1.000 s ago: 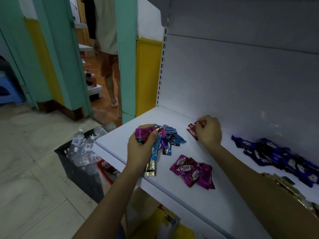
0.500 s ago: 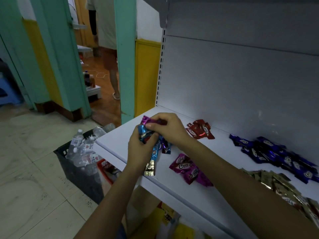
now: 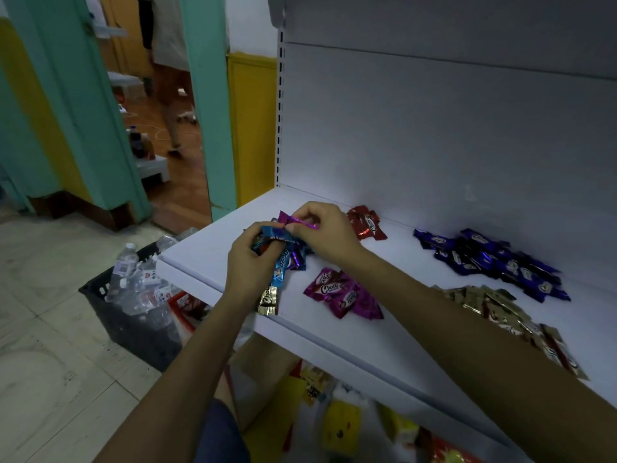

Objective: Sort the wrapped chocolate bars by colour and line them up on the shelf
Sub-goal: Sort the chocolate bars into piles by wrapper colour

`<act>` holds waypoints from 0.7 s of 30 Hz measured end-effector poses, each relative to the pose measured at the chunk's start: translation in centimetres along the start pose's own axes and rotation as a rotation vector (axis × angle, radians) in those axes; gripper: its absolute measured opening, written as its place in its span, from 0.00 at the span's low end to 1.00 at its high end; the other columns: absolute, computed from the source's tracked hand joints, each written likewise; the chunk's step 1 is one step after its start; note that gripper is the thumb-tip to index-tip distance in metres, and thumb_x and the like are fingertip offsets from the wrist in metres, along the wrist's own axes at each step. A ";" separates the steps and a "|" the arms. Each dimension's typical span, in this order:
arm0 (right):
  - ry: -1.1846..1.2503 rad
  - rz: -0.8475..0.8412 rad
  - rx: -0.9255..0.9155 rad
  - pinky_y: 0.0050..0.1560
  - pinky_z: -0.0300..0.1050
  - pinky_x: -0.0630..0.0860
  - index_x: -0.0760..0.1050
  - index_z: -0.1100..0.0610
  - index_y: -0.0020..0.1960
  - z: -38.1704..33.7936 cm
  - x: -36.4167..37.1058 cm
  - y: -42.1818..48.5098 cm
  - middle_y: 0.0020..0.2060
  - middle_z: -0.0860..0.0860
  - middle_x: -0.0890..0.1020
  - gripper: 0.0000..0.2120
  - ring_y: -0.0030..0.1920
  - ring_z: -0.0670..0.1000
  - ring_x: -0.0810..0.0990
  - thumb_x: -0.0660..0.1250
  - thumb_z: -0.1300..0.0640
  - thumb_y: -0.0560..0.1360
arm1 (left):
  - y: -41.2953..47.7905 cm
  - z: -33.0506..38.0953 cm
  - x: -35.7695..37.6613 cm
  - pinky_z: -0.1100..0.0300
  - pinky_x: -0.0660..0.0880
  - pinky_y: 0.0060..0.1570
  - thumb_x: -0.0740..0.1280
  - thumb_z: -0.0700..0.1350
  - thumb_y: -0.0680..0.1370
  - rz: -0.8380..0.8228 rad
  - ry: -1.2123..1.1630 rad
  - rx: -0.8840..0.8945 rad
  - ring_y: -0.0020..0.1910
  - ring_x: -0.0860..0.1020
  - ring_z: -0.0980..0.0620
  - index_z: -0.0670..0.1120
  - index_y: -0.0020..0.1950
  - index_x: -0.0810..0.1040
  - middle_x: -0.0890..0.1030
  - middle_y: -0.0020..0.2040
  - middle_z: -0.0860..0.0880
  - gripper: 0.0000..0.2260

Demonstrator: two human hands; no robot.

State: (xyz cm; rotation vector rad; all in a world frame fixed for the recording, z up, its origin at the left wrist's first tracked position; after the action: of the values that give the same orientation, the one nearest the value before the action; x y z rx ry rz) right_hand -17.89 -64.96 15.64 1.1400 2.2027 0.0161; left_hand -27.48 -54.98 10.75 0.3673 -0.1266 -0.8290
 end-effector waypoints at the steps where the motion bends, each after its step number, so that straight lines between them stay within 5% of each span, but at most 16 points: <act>1: -0.044 0.028 -0.013 0.44 0.46 0.79 0.78 0.56 0.46 0.2 0.4 -0.2 0.40 0.50 0.82 0.03 0.42 0.49 0.80 0.70 0.57 0.73 | 0.0 -0.1 0.0 0.56 0.80 0.50 0.65 0.36 0.78 -0.007 0.004 -0.005 0.48 0.82 0.54 0.47 0.55 0.78 0.82 0.49 0.51 0.10; 6: -0.076 0.112 0.000 0.39 0.44 0.76 0.76 0.54 0.44 0.5 1.4 -0.3 0.38 0.49 0.80 0.02 0.39 0.49 0.79 0.68 0.58 0.74 | -0.4 0.3 0.0 0.55 0.79 0.54 0.64 0.34 0.78 -0.020 0.005 0.042 0.55 0.79 0.53 0.50 0.62 0.75 0.79 0.57 0.51 0.16; 12: -0.243 0.106 -0.036 0.37 0.45 0.73 0.75 0.56 0.47 -0.7 2.0 -0.1 0.41 0.53 0.81 0.03 0.40 0.51 0.78 0.65 0.57 0.77 | -0.4 0.5 -0.1 0.57 0.79 0.53 0.64 0.29 0.76 -0.003 -0.036 0.049 0.50 0.79 0.53 0.46 0.46 0.75 0.80 0.47 0.53 0.12; 21: -0.370 0.151 -0.012 0.34 0.42 0.71 0.79 0.57 0.51 1.1 -3.4 -2.0 0.39 0.51 0.81 0.09 0.34 0.48 0.74 0.60 0.60 0.78 | -0.2 0.0 -0.2 0.54 0.80 0.41 0.64 0.29 0.76 0.001 -0.076 -0.019 0.48 0.82 0.47 0.49 0.42 0.75 0.80 0.48 0.48 0.15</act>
State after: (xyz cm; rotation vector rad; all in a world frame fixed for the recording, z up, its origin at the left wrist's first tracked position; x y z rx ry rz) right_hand -17.29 -68.98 16.01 1.1944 1.7879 -0.1090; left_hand -27.75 -54.95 10.68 0.3177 -0.1897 -0.8434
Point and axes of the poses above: each hand's wrist, its own y-axis towards the middle knuckle, its own x-axis out of the palm, z = x × y, the point moved 6 cm from there along y, towards the middle knuckle
